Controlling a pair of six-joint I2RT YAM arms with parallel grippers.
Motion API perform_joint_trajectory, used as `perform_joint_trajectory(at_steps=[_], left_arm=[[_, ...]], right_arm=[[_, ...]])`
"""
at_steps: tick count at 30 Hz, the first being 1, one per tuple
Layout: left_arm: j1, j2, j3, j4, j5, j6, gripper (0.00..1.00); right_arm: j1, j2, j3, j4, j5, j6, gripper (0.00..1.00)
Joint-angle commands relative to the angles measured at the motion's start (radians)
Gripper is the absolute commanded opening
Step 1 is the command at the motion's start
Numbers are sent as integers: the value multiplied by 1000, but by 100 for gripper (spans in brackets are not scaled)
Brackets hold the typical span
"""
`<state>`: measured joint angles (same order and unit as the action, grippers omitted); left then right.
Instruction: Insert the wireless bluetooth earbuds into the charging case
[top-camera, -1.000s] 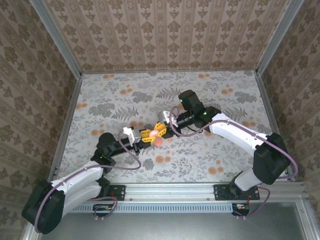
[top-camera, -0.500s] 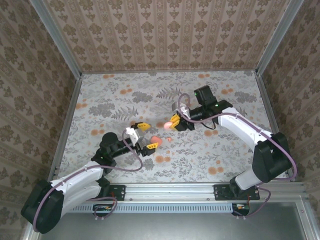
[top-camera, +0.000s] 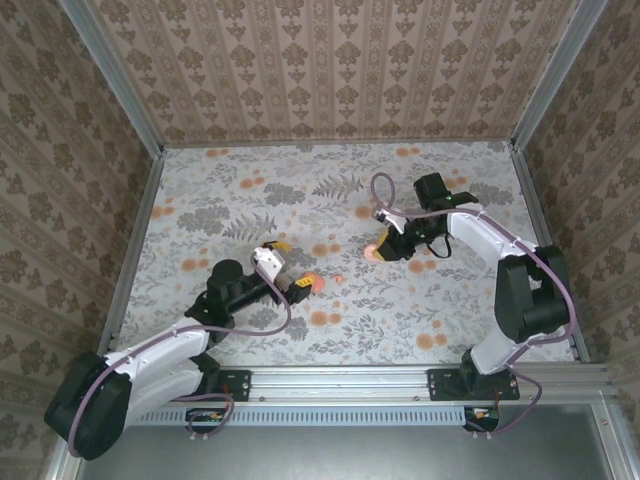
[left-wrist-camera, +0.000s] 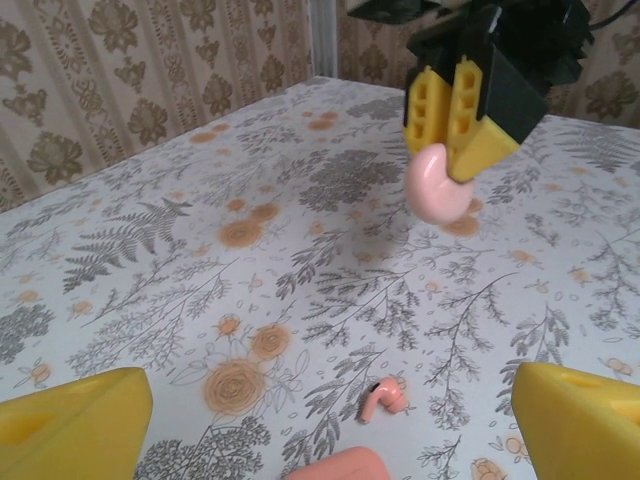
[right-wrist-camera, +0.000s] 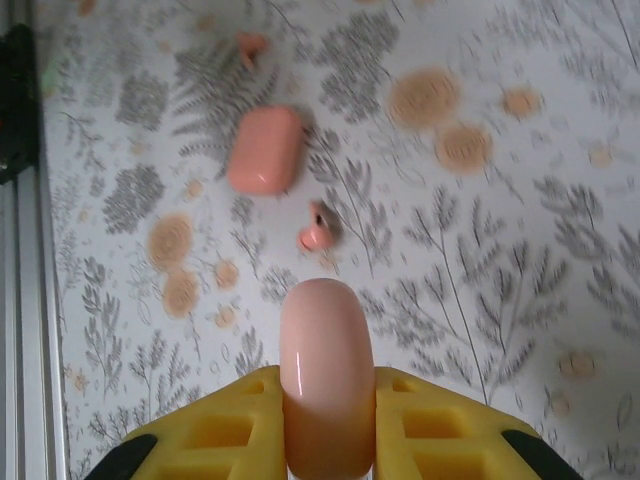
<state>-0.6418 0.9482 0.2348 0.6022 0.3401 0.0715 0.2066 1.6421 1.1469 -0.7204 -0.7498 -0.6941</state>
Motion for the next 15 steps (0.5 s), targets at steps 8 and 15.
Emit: perform_joint_trajectory(at_steps=[8,15], left_arm=[[-7,32,51,-45,-9,-3,93],[-8,27,58,-53,16,7,93]], right_arm=[[-57,158,83,-184,156,1,21],[-99,243,162,-240,170,-9,21]])
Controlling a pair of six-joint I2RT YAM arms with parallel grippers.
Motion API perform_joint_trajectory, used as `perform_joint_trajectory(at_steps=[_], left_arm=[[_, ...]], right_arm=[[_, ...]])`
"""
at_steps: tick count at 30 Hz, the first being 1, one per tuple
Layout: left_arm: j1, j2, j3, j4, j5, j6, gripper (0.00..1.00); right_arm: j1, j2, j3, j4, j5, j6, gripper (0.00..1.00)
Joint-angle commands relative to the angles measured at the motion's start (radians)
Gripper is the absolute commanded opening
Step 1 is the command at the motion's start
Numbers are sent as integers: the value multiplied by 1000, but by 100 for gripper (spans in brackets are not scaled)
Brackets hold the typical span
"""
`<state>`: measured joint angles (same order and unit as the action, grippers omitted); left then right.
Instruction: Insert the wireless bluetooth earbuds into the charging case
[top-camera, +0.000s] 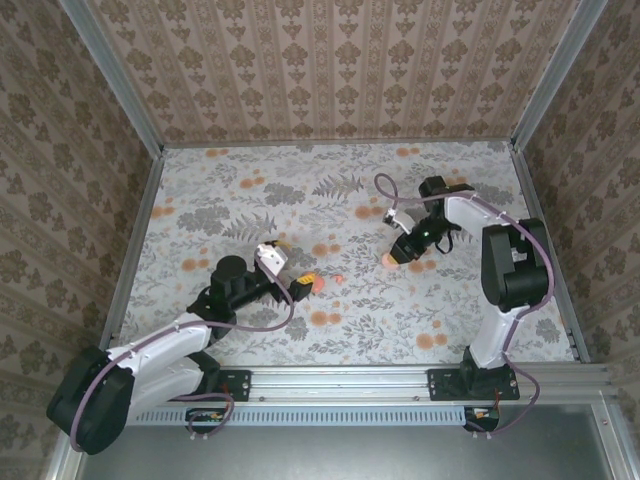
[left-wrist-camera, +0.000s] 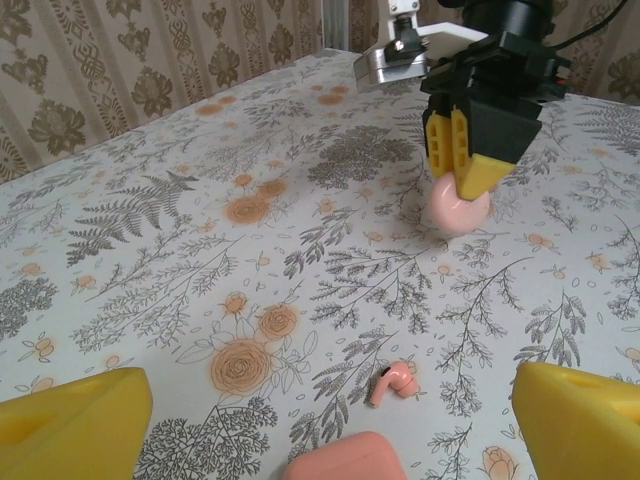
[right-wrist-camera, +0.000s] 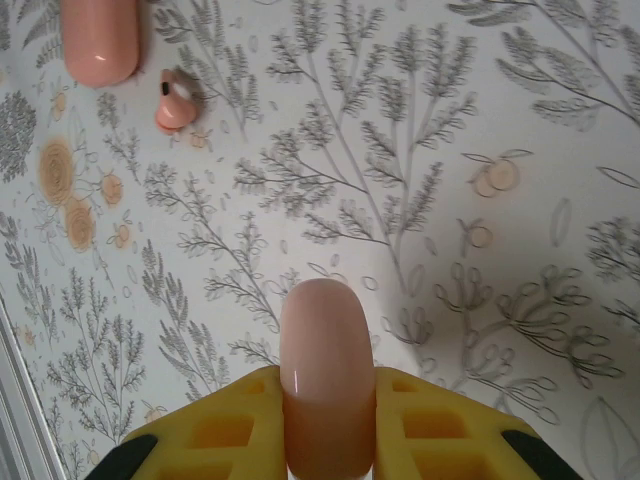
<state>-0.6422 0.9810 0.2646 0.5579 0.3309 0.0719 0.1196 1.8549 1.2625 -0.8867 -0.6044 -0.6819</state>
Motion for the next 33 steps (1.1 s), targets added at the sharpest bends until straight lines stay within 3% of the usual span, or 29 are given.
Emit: perform_joint_trajectory(at_steps=[1,10,21,33], left_arm=[[-8,-6,28,-9,22,7,93],[-15,11,35,-11,23,16,93],[-17,27,38,-14,18,15,93],[-22,26,72,-134,-72,-62,93]], right_arm=[[-17,43,60,-88,30,-29,21],[-46,159,186,-203,74,-59,21],[-46,226,230,-218,144,-38,23],[-46,219,230,-146,199,26,44]])
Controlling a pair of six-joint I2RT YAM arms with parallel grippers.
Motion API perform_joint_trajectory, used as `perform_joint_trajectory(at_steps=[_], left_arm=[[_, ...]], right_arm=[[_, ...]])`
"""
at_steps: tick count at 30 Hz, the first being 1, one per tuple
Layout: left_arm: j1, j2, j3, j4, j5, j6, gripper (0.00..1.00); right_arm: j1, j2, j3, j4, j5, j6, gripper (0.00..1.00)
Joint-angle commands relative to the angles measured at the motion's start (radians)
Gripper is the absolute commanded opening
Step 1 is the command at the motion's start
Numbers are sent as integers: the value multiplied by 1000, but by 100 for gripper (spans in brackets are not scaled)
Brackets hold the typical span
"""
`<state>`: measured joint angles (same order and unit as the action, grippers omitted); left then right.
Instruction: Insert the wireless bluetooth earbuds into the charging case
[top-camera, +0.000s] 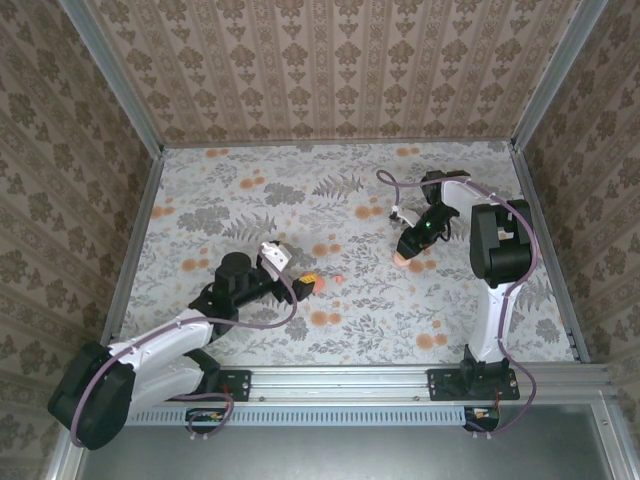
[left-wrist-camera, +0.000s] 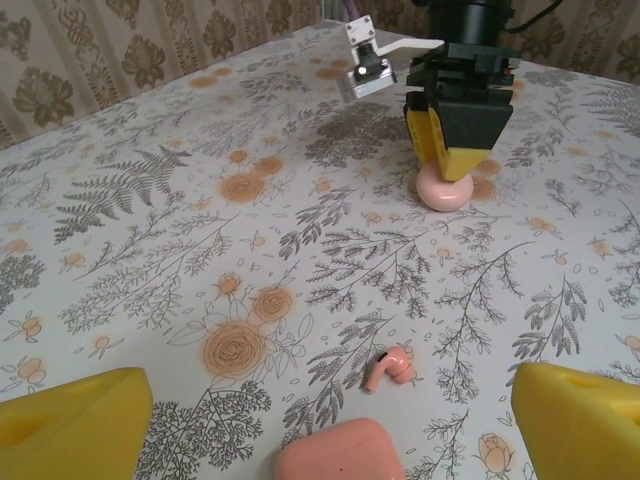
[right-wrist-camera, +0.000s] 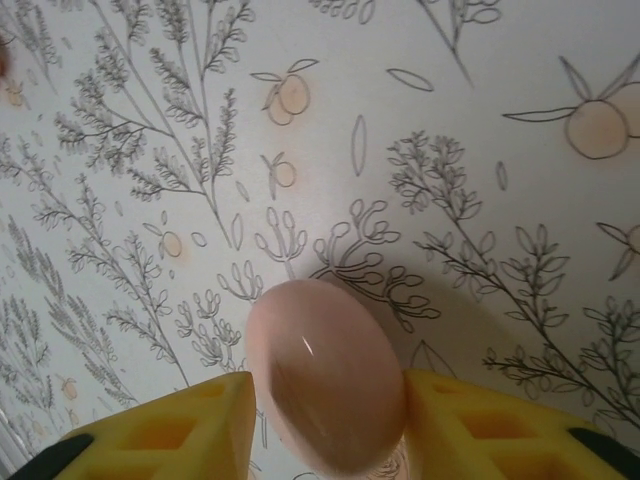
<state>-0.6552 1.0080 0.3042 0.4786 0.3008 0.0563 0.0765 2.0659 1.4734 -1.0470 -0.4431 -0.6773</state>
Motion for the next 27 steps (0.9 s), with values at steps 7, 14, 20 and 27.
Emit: perform_joint_trajectory(at_steps=[7,14,20,27], left_arm=[[-18,-56,83,-222,-128,-150,92],[-29,-78,242,-531,-213,-210,92],[-46,-13,446,-852,-267,-244,91],[-79,139,690,-1148,-329,-270,92]], right_arm=[[-3,-45,12,80,57,70,50],[16,-233,-95,284,28,179,52],[82,-389,-271,505,1,360,59],[204,-490,-469,783,50,593,67]])
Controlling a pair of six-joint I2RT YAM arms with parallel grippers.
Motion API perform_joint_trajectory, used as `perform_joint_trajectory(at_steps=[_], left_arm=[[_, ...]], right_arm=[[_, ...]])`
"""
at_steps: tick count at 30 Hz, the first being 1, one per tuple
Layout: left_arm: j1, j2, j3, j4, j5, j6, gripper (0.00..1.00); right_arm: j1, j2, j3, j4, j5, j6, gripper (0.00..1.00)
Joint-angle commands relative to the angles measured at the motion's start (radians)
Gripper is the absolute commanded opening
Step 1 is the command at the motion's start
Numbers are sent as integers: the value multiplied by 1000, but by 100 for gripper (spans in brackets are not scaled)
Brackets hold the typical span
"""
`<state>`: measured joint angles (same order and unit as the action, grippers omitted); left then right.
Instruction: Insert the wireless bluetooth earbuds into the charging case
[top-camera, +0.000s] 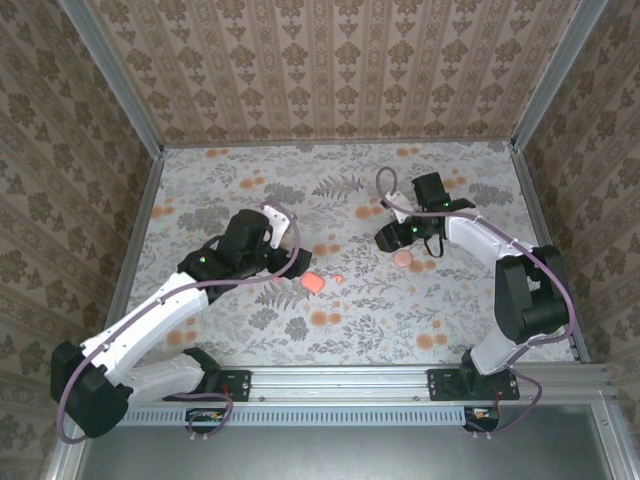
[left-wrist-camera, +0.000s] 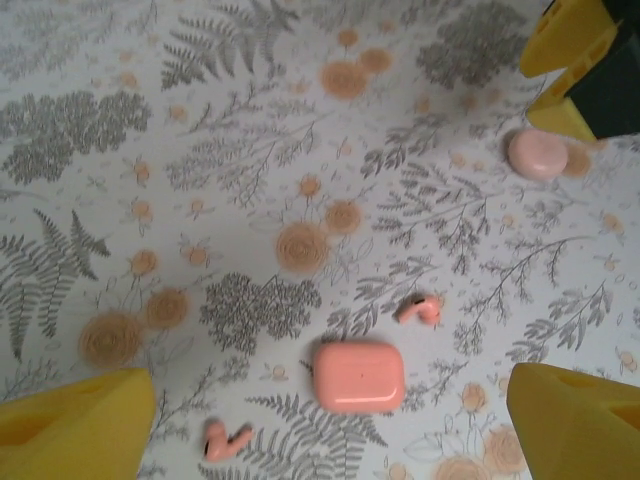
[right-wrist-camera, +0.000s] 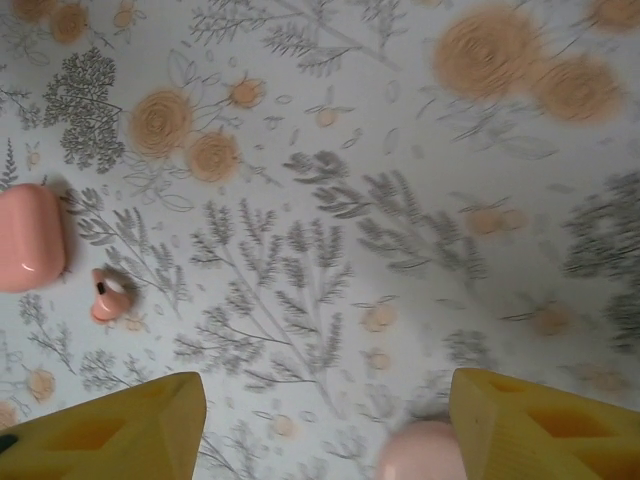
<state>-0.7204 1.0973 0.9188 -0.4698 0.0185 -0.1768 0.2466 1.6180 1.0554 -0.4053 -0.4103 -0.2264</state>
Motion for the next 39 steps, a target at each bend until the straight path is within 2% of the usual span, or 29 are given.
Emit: perform_joint_trajectory(at_steps=[1,7,12,23,31,39], left_arm=[[-22,85,113,-238,-55,-46,93],[-66,319,339,-472,-97,-66,95],[-80,487,460,-577,-79,-74,97],[-81,708,534,-584,-26,-79,98],[-84,835,579,-572,-1,-42,93],[-89,881,559,-553,13,-43,90]], right_arm=[[53,-55,-71,161,36,165,68],[101,-147,-174,289,95,311,71],[108,-209,-236,324,102,388,71],[114,-274,-318,321,108,422,72],[116,-306,-333,292,122,426,71],[116,-345,-351,266,140,419,71]])
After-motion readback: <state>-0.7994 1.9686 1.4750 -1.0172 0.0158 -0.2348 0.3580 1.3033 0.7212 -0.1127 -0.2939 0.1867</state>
